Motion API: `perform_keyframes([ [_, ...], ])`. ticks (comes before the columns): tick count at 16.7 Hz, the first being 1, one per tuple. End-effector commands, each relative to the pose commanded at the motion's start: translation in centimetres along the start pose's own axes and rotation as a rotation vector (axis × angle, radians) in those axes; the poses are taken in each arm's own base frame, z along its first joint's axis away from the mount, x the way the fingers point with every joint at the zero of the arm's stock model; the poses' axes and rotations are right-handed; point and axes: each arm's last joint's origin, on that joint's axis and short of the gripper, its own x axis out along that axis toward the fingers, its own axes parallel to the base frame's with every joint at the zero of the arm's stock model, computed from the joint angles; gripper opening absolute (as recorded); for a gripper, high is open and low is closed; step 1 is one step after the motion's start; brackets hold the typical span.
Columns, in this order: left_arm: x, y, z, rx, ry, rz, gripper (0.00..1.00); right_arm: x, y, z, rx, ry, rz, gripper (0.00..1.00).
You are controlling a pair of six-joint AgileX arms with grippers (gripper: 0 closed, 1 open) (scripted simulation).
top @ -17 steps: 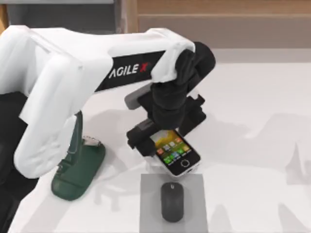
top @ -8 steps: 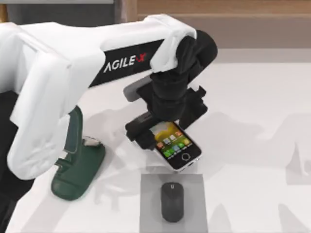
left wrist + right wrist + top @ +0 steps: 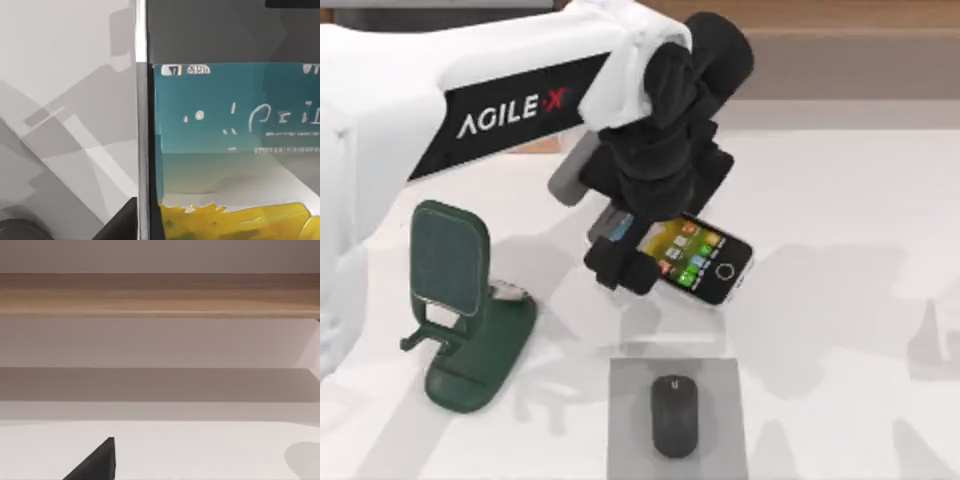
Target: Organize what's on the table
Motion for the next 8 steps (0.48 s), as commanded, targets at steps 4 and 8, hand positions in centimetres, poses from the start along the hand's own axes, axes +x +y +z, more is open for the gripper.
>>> perform_keyframes([
  [4, -4.8, 1.8, 1.0, -0.446, 0.063, -0.172, 0.00, 0.0, 0.0, 0.0, 0.000, 0.000, 0.000, 1.00],
  [8, -9.5, 5.1, 2.6, -1.046, 0.232, -0.322, 0.00, 0.0, 0.0, 0.0, 0.000, 0.000, 0.000, 1.00],
])
